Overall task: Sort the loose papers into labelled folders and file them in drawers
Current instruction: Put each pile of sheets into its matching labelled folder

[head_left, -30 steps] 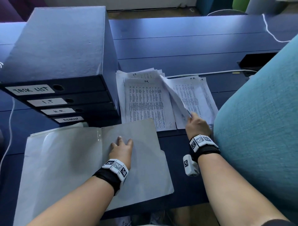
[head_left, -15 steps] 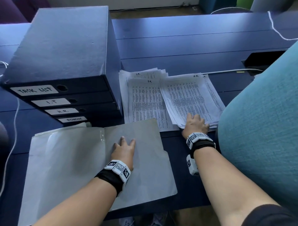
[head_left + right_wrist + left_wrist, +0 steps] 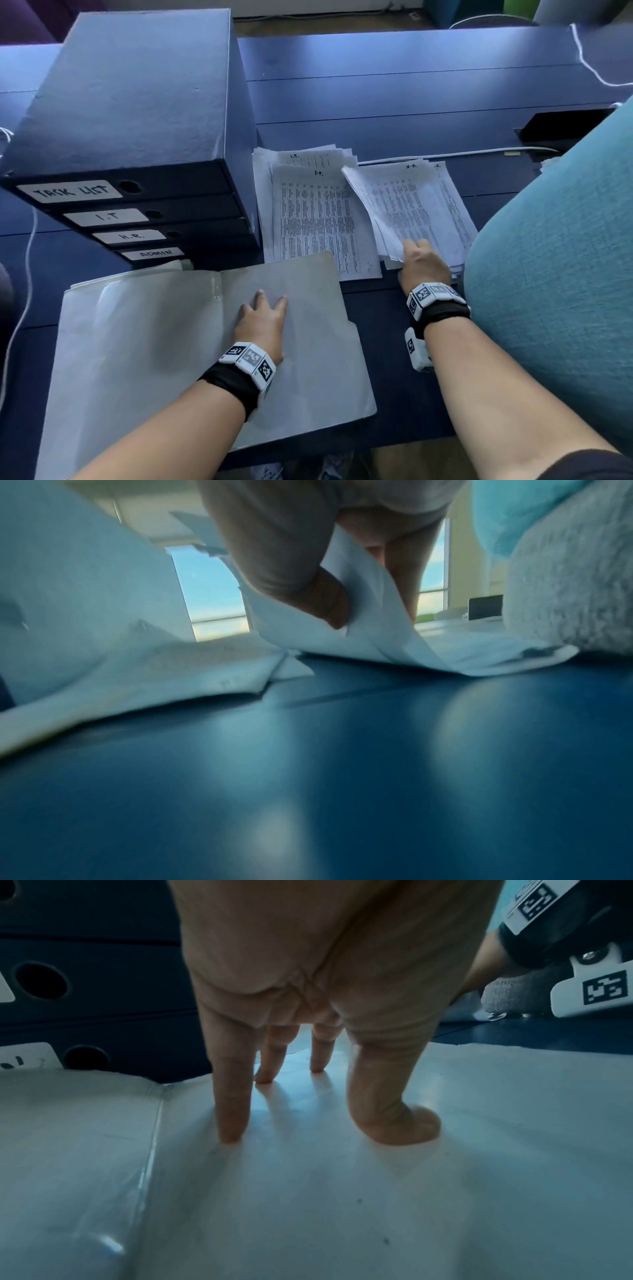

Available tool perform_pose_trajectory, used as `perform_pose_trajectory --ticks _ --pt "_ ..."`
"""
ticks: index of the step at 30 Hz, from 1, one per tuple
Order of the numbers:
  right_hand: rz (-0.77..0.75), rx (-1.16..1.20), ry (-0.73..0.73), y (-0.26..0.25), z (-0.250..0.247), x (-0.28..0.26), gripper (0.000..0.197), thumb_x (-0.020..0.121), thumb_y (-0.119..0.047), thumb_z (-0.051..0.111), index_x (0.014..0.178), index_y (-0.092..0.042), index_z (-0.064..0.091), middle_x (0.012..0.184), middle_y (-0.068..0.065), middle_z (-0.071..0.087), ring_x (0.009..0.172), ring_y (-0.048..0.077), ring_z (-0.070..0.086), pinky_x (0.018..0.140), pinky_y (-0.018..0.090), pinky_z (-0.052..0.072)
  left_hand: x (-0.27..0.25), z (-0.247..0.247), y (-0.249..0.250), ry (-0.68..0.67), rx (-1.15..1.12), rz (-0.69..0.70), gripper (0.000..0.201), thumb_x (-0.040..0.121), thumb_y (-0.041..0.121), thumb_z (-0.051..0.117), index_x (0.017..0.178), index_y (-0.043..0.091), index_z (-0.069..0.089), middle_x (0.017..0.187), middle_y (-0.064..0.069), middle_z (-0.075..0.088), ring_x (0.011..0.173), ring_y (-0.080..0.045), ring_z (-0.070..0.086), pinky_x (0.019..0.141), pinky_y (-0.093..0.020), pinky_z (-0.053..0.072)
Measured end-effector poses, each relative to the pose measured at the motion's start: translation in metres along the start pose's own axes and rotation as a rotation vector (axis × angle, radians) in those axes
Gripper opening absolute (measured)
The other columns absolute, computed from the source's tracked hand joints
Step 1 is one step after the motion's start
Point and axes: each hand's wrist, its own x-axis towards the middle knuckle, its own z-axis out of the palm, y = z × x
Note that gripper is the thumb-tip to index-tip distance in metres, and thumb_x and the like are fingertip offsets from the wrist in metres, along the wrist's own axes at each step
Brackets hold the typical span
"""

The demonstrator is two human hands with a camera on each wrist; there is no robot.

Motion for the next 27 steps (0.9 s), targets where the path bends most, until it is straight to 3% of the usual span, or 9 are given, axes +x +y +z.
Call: perform_pose_trajectory --ticks 3,9,14,16,17,19,22,25,27 --pt "0.008 0.089 0.087 -0.007 -0.011 -0.015 0.025 0.072 0.011 0.055 0.092 -0.004 0.056 0.094 0.015 0.055 0.063 0.027 0.042 0.056 0.031 0.036 0.003 0.001 -0.003 0.016 -0.006 0.011 0.104 0.068 0.032 0.086 0.148 0.035 0.019 0.153 -0.011 0.015 0.128 -0.036 0.034 0.097 -0.04 0.048" --pt "-0.154 0.112 0.254 -0.025 -0.038 -0.058 0.031 0.076 0.003 0.056 0.102 -0.011 0.064 0.092 0.006 0.06 0.066 0.031 0.06 0.053 0.027 0.034 0.005 0.006 -0.014 0.086 -0.052 0.068 0.103 0.058 0.041 0.09 0.141 0.037 0.03 0.136 -0.004 0.027 0.122 -0.031 0.036 0.095 -0.045 0.048" --pt "-0.348 0.19 0.357 -0.055 -0.045 -0.102 0.017 0.074 -0.003 0.062 0.088 -0.013 0.064 0.073 0.0 0.056 0.05 0.019 0.041 0.045 0.023 0.035 0.01 0.006 -0.021 0.092 -0.383 0.125 0.063 0.08 0.029 0.076 0.137 0.025 0.05 0.131 -0.011 0.042 0.12 -0.03 0.049 0.103 -0.035 0.041" --pt "-0.405 0.231 0.297 -0.067 -0.043 -0.121 0.013 0.076 -0.009 0.058 0.087 -0.014 0.063 0.073 0.0 0.055 0.052 0.019 0.04 0.045 0.025 0.037 0.008 -0.001 -0.023 0.079 -0.675 0.09 0.031 0.095 0.035 0.057 0.121 0.019 0.061 0.126 -0.014 0.057 0.114 -0.03 0.057 0.101 -0.035 0.044" --pt "-0.437 0.234 0.252 -0.072 -0.039 -0.131 0.013 0.077 -0.011 0.055 0.085 -0.015 0.063 0.073 -0.001 0.055 0.052 0.021 0.045 0.045 0.026 0.04 0.003 -0.006 -0.023 0.053 -0.906 0.045 0.029 0.099 0.043 0.047 0.111 0.02 0.062 0.12 -0.012 0.062 0.108 -0.03 0.06 0.098 -0.037 0.046" --pt "-0.534 0.21 0.152 -0.081 -0.032 -0.151 0.013 0.077 -0.012 0.051 0.083 -0.016 0.062 0.073 -0.001 0.053 0.053 0.024 0.05 0.043 0.027 0.043 -0.005 -0.013 -0.021 -0.127 -1.451 -0.129 0.055 0.096 0.064 0.028 0.104 0.02 0.06 0.11 -0.009 0.064 0.103 -0.03 0.062 0.094 -0.042 0.047" --pt "-0.68 0.131 -0.168 -0.09 -0.027 -0.176 0.015 0.087 -0.019 0.046 0.096 -0.017 0.058 0.086 -0.001 0.052 0.066 0.021 0.053 0.054 0.032 0.044 -0.019 -0.015 -0.024 -0.518 -1.896 -0.148 0.081 0.089 0.075 0.02 0.111 0.006 0.056 0.109 -0.025 0.062 0.106 -0.037 0.056 0.095 -0.046 0.041" --pt "-0.715 0.002 -0.471 -0.091 -0.031 -0.193 0.038 0.092 -0.053 0.042 0.117 -0.027 0.054 0.109 -0.003 0.055 0.097 0.021 0.056 0.075 0.038 0.05 -0.029 -0.002 -0.032 -0.584 -1.777 -0.133 0.058 0.096 0.055 0.043 0.118 0.002 0.053 0.116 -0.024 0.06 0.105 -0.036 0.055 0.086 -0.046 0.043" --pt "-0.66 -0.039 -0.555 -0.086 -0.027 -0.193 0.06 0.089 -0.069 0.033 0.129 -0.029 0.053 0.123 -0.002 0.056 0.112 0.02 0.053 0.087 0.041 0.049 -0.027 0.011 -0.039 -0.368 -1.495 -0.07 0.032 0.095 0.026 0.058 0.119 0.004 0.055 0.12 -0.02 0.061 0.104 -0.031 0.058 0.087 -0.046 0.048"
